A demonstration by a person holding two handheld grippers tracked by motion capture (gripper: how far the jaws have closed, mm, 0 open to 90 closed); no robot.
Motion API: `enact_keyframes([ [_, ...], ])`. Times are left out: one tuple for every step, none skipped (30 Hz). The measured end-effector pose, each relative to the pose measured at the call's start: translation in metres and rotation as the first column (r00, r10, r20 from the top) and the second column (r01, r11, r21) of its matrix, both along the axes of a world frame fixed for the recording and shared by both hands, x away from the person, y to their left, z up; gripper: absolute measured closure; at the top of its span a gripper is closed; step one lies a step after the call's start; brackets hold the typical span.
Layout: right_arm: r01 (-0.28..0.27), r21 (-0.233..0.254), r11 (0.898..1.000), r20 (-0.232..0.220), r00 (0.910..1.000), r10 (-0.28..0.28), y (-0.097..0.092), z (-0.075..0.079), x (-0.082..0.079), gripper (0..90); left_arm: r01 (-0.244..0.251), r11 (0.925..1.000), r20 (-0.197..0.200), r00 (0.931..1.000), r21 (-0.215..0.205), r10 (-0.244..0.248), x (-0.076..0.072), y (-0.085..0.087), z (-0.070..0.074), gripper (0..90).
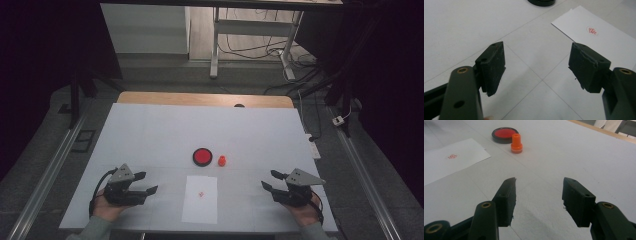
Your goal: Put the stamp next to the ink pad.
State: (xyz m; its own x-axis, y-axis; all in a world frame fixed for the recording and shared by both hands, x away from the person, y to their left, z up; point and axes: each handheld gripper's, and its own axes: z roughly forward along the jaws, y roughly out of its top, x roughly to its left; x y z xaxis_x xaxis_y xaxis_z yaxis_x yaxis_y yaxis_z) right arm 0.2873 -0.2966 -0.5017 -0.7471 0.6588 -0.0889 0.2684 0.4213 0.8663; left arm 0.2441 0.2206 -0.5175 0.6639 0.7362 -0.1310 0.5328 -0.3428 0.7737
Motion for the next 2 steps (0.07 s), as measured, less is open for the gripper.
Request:
enact_keyframes([
  [0.000,0.001,1.000,0.001,1.0000,0.000,0.0000,0.0001,0.0000,44.5,0.000,1.0000,0.001,1.0000,0.000,0.000,0.0000,0.0000,0.0000,29.8],
  [0.000,0.002,1.000,0.002,1.0000,0.000,-0.0001,0.0003,0.0001,44.5,0.001,1.0000,0.001,1.0000,0.001,-0.001,0.0000,0.0000,0.0000,29.8],
])
